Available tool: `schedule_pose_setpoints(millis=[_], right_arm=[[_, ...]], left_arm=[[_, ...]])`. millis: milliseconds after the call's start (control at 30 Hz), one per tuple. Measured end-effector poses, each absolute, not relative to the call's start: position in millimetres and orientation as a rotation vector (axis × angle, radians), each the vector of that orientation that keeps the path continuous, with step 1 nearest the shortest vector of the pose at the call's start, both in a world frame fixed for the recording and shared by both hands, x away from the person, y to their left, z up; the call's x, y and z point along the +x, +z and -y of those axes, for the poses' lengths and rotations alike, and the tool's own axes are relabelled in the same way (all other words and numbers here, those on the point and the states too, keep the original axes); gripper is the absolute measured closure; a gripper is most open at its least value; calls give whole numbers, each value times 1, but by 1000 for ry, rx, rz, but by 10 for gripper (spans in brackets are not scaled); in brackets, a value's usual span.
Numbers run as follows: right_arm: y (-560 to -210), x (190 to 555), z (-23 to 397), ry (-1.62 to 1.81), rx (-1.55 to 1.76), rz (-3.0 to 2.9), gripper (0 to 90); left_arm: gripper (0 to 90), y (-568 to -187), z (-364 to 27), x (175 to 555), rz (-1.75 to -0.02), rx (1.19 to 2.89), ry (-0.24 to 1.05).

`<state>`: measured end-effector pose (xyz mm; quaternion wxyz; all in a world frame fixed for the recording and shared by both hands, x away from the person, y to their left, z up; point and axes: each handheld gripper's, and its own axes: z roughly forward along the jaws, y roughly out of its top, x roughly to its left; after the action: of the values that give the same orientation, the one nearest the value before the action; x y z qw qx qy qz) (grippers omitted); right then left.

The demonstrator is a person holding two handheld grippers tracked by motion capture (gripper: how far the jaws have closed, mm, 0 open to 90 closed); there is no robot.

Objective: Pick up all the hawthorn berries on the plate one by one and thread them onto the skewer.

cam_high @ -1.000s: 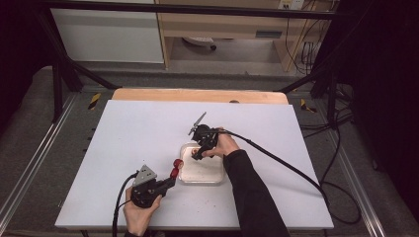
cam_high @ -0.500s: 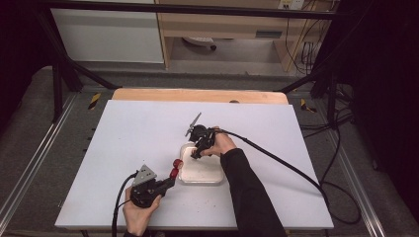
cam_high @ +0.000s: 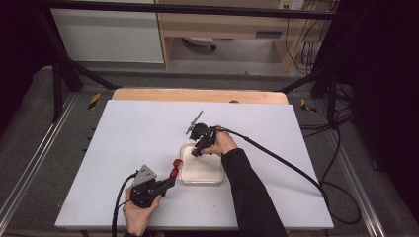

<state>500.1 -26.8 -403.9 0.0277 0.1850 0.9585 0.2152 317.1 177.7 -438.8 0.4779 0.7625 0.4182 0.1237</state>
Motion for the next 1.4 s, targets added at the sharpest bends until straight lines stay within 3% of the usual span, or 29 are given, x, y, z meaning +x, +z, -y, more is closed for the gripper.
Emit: schedule_pose_setpoints(millis=[533,967,1400], right_arm=[[-373,472,70,981,1030,-2820,618],[-371,437,117,1436,1374,-2496,619],[-379,416,133,1766,1471,-2200,619]], left_arm=[[883,-439,-170,315,-1008,1867,300],[883,-438,-152,310,-977,1862,292],[883,-442,-129,305,-959,1823,293]])
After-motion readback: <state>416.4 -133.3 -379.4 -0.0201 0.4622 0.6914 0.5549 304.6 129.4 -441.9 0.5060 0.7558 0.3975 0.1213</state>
